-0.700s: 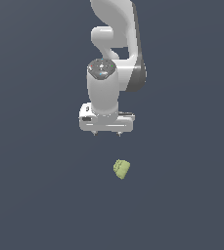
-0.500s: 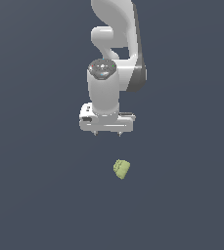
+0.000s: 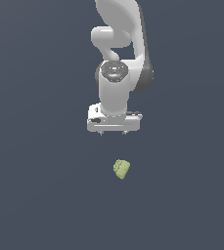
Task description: Pick up the object and move it to a goal position.
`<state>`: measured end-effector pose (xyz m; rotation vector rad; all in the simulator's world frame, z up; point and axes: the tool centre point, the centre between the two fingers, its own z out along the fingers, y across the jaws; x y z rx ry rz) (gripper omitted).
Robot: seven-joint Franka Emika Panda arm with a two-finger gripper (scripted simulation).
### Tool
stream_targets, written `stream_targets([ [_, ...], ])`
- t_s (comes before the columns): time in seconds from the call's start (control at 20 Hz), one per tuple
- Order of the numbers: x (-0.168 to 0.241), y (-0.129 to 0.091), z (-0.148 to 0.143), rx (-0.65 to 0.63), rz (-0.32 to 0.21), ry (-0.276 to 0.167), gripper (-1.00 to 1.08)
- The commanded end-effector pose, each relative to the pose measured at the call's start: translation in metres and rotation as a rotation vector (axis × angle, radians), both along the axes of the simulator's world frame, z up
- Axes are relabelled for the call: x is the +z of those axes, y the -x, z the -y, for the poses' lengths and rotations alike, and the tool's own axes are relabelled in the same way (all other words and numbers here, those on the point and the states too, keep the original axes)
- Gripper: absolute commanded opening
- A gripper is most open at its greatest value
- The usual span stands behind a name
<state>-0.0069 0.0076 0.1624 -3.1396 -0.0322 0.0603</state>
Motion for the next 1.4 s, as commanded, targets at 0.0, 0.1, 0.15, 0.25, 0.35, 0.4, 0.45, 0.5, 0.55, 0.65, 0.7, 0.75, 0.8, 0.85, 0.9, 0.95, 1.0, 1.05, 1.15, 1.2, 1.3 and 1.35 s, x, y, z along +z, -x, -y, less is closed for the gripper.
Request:
stream_targets([
  [0.0, 0.000, -0.001, 0.001, -0.004, 0.000, 0.000, 1.00],
  [0.1, -0.001, -0.002, 0.001, -0.013, 0.001, 0.000, 1.00],
  [0.15, -0.001, -0.004, 0.001, -0.020, 0.001, 0.000, 1.00],
  [0.25, -0.003, -0.007, -0.001, -0.036, 0.002, 0.000, 1.00],
  [0.35, -0.005, -0.012, -0.002, -0.057, 0.003, 0.000, 1.00],
  [0.4, -0.006, -0.014, -0.002, -0.070, 0.004, 0.000, 1.00],
  [0.45, -0.007, -0.017, -0.003, -0.084, 0.005, 0.000, 1.00],
  [0.5, -0.009, -0.020, -0.004, -0.099, 0.006, 0.001, 1.00],
  [0.55, -0.010, -0.024, -0.004, -0.116, 0.007, 0.001, 1.00],
  [0.65, -0.014, -0.031, -0.006, -0.152, 0.009, 0.001, 1.00],
  [0.7, -0.016, -0.035, -0.007, -0.172, 0.010, 0.001, 1.00],
  [0.75, -0.018, -0.039, -0.009, -0.194, 0.011, 0.002, 1.00],
  [0.8, -0.021, -0.043, -0.010, -0.217, 0.013, 0.002, 1.00],
  [0.85, -0.024, -0.048, -0.011, -0.241, 0.014, 0.002, 1.00],
  [0.9, -0.026, -0.053, -0.013, -0.266, 0.016, 0.003, 1.00],
  [0.95, -0.029, -0.058, -0.014, -0.291, 0.017, 0.004, 1.00],
  [1.0, -0.032, -0.062, -0.016, -0.316, 0.019, 0.004, 1.00],
  [1.05, -0.035, -0.067, -0.017, -0.341, 0.020, 0.005, 1.00],
  [1.15, -0.041, -0.075, -0.020, -0.388, 0.023, 0.006, 1.00],
  [1.2, -0.044, -0.079, -0.022, -0.409, 0.025, 0.007, 1.00],
  [1.3, -0.049, -0.085, -0.025, -0.447, 0.028, 0.008, 1.00],
  [1.35, -0.051, -0.088, -0.026, -0.464, 0.029, 0.008, 1.00],
])
